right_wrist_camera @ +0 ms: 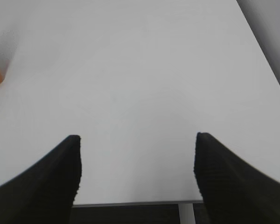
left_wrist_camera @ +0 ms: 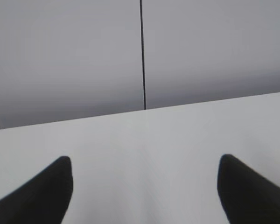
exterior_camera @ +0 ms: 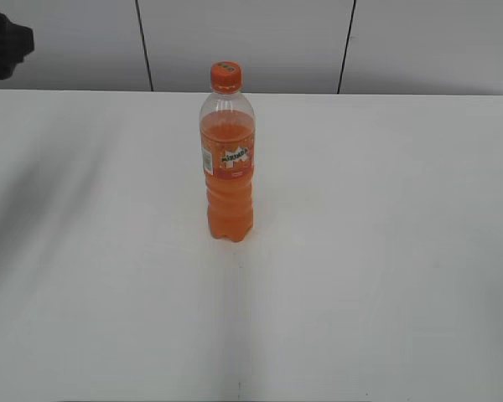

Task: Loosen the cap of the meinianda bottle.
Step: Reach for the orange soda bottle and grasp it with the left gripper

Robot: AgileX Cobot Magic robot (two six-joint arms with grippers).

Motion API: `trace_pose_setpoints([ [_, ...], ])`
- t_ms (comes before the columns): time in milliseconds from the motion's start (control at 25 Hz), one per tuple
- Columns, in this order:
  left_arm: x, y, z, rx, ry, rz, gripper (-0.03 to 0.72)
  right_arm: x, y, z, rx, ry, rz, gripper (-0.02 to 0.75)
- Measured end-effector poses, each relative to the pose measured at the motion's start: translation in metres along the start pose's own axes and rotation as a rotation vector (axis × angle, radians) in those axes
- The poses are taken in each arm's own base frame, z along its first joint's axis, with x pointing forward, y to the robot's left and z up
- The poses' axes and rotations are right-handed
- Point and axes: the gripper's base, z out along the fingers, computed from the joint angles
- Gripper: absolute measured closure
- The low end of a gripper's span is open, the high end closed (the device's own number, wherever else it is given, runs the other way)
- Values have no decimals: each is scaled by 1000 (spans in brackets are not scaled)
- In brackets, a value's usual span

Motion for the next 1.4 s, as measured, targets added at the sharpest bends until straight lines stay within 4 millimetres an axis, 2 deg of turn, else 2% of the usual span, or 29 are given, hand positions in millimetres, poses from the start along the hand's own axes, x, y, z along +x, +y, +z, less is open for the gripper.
trace_pose_setpoints([
  [200,9,-11,10,31,-69,20,127,0,0,0,0,0,0,172],
  [520,72,-20,16,77,-155,-59,126,0,0,0,0,0,0,172],
  [680,97,-29,24,166,-179,-104,126,0,0,0,0,0,0,172],
  [880,131,-45,32,316,-163,-70,136,0,0,0,0,0,0,172],
  [1080,158,-63,38,505,-132,-10,167,0,0,0,0,0,0,172],
  [1280,183,-69,43,560,-55,58,223,0,0,0,0,0,0,172],
  [1400,185,-73,47,606,-59,95,252,0,0,0,0,0,0,172],
])
